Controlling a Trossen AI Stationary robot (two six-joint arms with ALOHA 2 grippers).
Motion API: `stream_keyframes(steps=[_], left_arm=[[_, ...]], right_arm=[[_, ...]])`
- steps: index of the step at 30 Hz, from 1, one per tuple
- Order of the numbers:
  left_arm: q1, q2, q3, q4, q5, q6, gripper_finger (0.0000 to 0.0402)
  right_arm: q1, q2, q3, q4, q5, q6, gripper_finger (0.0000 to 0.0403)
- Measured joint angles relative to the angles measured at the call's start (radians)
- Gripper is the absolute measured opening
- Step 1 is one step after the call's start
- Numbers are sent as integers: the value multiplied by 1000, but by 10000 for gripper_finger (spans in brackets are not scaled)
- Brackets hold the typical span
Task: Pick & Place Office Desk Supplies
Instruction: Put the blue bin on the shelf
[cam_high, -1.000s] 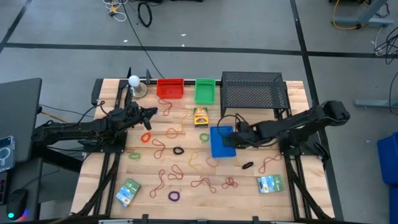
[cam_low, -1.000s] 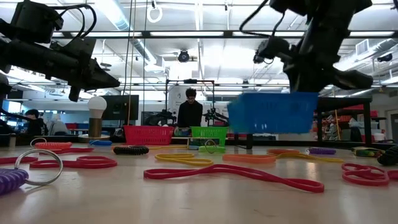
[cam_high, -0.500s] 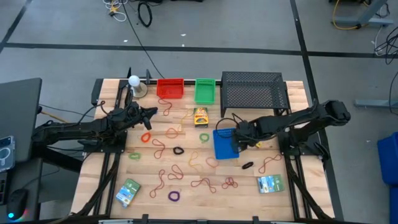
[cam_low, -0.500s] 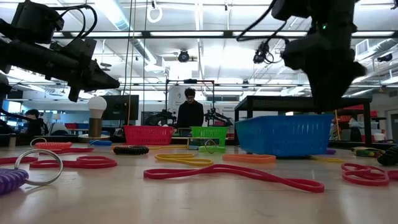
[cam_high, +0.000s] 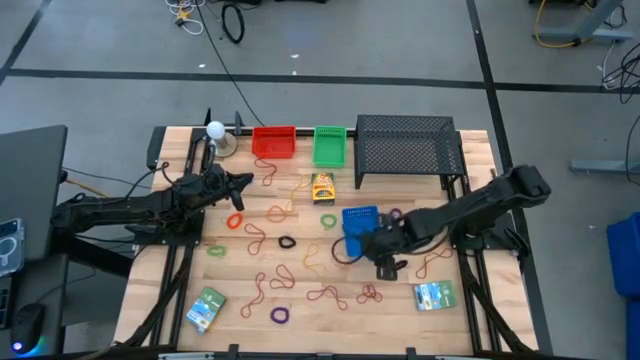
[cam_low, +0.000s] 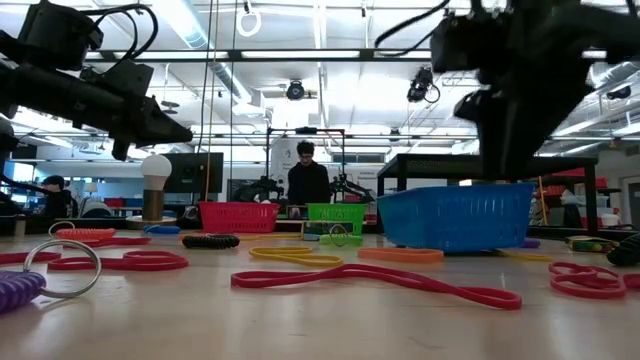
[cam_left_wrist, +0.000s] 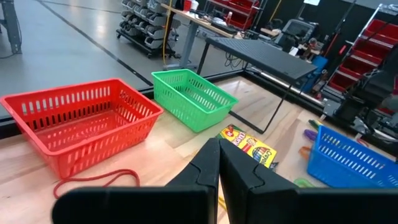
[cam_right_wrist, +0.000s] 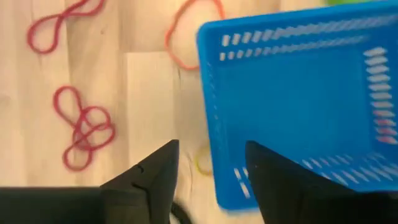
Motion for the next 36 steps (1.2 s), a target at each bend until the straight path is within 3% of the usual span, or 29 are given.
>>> stream_keyframes(steps=[6,14,23,29,36], left_arm=[[0,15,0,-6,0,1,11],[0,28,0,-5,0,-7,11],[0,29,0,3,0,-30,11],[0,29,0,8,0,-37,11],[0,29,0,9,0,-45,11]], right_arm=[[0,112,0,56,6,1,147],[0,91,30,9,19,-18,14],[-42,-123,226,-288,78,-180,8],[-200,-294,354,-478,154,-329,6],[-535,-427,338,-687,186,-676,5]])
